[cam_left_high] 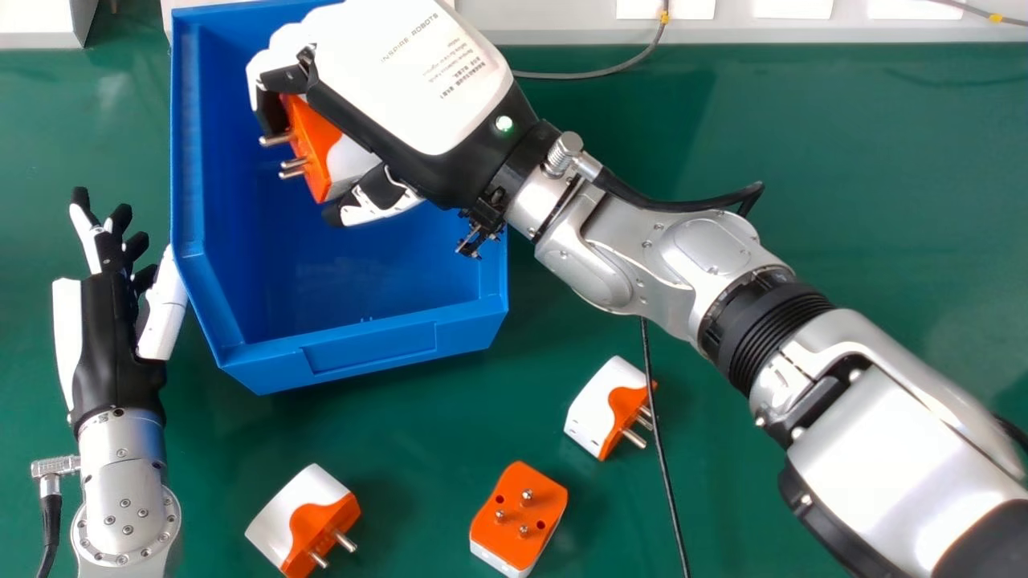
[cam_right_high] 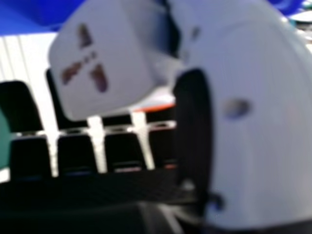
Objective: Pick all objects and put in blue box
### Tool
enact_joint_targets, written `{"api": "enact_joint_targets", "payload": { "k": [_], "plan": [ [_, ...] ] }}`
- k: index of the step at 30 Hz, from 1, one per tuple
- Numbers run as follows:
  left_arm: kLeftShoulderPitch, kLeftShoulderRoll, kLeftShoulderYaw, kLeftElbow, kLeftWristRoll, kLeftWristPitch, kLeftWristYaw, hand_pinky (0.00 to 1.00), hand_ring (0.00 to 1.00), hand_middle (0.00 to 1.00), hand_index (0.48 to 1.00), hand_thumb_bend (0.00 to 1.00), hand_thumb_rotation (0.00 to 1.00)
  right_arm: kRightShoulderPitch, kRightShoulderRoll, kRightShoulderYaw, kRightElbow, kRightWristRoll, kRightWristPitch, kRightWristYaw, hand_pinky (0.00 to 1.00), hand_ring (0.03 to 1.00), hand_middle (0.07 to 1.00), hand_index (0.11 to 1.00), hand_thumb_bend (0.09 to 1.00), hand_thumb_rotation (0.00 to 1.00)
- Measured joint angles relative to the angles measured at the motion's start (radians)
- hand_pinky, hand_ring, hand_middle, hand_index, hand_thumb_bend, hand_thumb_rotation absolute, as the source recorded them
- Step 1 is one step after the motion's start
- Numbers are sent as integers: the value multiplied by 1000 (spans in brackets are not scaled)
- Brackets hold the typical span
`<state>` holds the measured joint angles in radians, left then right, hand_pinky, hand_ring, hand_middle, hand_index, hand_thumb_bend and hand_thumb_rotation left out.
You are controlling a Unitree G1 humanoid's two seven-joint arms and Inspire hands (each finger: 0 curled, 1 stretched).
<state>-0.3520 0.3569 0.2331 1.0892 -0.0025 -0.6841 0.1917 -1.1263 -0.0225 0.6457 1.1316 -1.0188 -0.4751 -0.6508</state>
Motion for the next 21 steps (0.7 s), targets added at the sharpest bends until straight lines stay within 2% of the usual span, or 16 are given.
{"api": "enact_joint_targets", "payload": {
  "k": [1, 2, 3, 5, 6, 7, 9, 13, 17, 18, 20, 21],
  "plan": [
    [-1, -3, 10, -1, -13, 4, -5, 872, 928, 971, 976, 872, 911, 0, 1, 0, 0, 7, 17, 26, 358, 504, 534, 489, 495, 0],
    [-1, -6, 14, -2, -19, 7, -7, 872, 928, 971, 976, 872, 911, 0, 2, -1, 0, 11, 26, 38, 358, 504, 534, 489, 495, 0],
    [-3, -13, 25, -4, -38, 14, -15, 872, 928, 971, 976, 872, 911, 0, 4, -3, -1, 28, 36, 68, 358, 504, 534, 489, 495, 0],
    [-8, -31, 42, -6, -69, 27, -21, 872, 927, 970, 974, 888, 913, 0, 6, -6, -3, 43, 53, 119, 358, 505, 531, 492, 495, 0],
    [-8, -37, 49, -8, -80, 32, -27, 872, 927, 970, 974, 888, 913, 0, 6, -6, -4, 54, 55, 140, 358, 505, 531, 492, 495, 0],
    [-9, -38, 51, -11, -86, 36, -29, 872, 927, 970, 974, 888, 913, 0, 6, -6, -6, 62, 56, 155, 358, 505, 531, 492, 495, 0],
    [-14, -38, 54, -20, -91, 60, -26, 873, 928, 969, 972, 902, 915, 1, 1, -6, -20, 73, 56, 170, 368, 500, 526, 491, 497, 0],
    [-30, -38, 59, -53, -95, 134, -5, 873, 928, 968, 970, 891, 916, 1, -9, -7, -46, 82, 45, 177, 373, 498, 522, 491, 497, 0],
    [-33, -37, 59, -94, -95, 200, 15, 867, 923, 965, 968, 863, 902, 1, -15, -6, -53, 82, 39, 178, 368, 490, 509, 499, 498, 0],
    [-33, -35, 58, -103, -95, 217, 18, 853, 912, 957, 964, 826, 868, 1, -18, -5, -54, 81, 40, 178, 362, 483, 501, 507, 497, 0],
    [-36, -32, 58, -120, -94, 254, 27, 853, 912, 957, 964, 826, 868, 1, -23, 0, -58, 75, 45, 178, 362, 483, 501, 507, 497, 0],
    [-40, -30, 58, -127, -94, 276, 29, 831, 892, 945, 960, 791, 810, 1, -26, 4, -61, 72, 50, 177, 358, 476, 495, 514, 497, 0]
  ]
}}
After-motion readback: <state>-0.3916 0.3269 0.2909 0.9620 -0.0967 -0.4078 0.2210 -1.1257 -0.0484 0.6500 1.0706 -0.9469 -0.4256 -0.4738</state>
